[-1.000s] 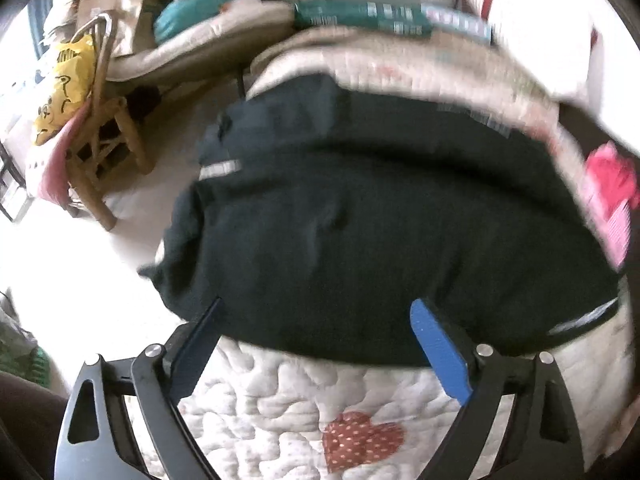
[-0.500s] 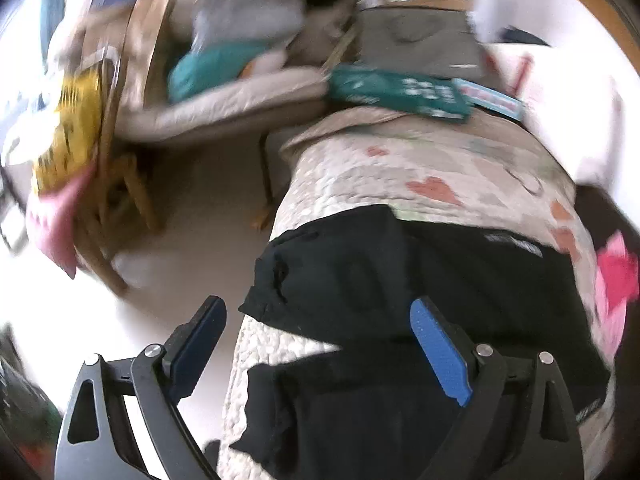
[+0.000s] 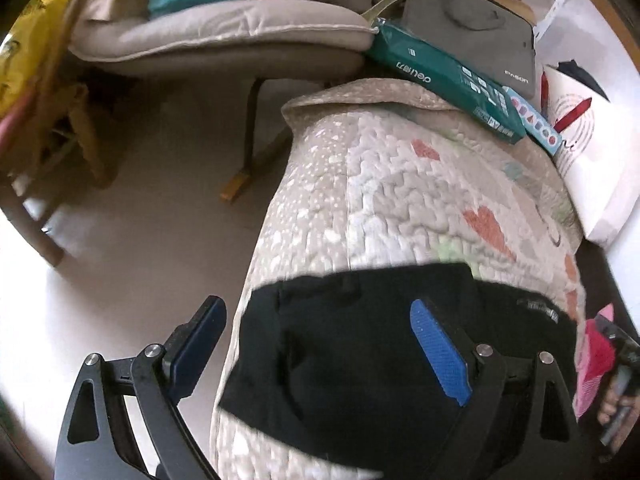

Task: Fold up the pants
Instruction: 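Grasp the waistband of the black pants with both grippers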

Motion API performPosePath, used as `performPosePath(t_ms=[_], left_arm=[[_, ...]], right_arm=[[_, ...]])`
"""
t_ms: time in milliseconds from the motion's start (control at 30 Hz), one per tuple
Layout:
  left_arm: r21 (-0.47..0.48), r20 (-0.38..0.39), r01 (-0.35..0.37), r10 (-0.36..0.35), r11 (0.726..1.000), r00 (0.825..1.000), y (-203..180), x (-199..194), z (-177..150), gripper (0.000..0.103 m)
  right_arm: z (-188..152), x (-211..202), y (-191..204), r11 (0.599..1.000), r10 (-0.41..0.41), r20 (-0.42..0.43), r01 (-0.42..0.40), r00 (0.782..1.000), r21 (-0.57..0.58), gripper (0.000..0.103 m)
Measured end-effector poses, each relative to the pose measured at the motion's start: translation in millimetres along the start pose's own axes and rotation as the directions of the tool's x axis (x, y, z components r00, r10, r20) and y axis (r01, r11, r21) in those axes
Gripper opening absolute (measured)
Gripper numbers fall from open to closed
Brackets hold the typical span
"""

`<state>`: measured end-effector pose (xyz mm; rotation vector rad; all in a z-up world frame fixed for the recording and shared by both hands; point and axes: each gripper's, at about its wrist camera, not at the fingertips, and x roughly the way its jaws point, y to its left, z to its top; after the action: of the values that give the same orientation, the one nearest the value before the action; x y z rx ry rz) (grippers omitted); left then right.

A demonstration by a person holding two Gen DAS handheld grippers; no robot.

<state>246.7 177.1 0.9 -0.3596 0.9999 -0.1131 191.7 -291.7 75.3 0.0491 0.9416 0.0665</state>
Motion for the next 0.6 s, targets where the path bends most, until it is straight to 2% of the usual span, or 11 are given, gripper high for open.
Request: performPosePath(t_ms=[67,200,300,400,467,533,567,600], left_arm=[[0.017,-0.012,0.031,-0.030,0.999,0.999,4,11,8,0.093],[0.087,-0.054,0.033,-0.029,0.996,0.998,-3,38,13,0.093],[0.170,-0.085,0.035,-0.021,0.985,0.996,-19,52,8,0.093],[0.300,-0.099,0.014,0.016,0.954,0.995,-44,61,-2,0.092],[0.337,-0.093,0.029,0.003,0.941,0.996,-54,60,-6,0.077],[0.331,-0.109,0.049,-0.014,0.942,0.994,-55,57,-4,0.052],[0.349,-0.103,0.039,-0.003,0.936,0.995,-58,54,-4,0.046],[0.367,-0.099,0.034,0.003,0.930,0.995,-60,51,-4,0.034]], right_arm=[[10,23,15,0.995,0.020,-0.034,-0.023,0.999,-0.096,0.092],[22,60,38,0.966,0.016,-0.089,-0.039,0.996,-0.257,0.091],[27,83,46,0.955,0.026,-0.117,-0.059,0.993,-0.290,0.091],[29,102,51,0.947,0.036,-0.140,-0.079,0.989,-0.312,0.090],[28,114,55,0.939,0.024,-0.157,-0.076,0.987,-0.336,0.086],[27,123,58,0.930,0.014,-0.173,-0.077,0.985,-0.359,0.082],[26,126,59,0.927,0.013,-0.177,-0.078,0.984,-0.367,0.077],[25,128,60,0.927,0.022,-0.180,-0.087,0.983,-0.364,0.072]])
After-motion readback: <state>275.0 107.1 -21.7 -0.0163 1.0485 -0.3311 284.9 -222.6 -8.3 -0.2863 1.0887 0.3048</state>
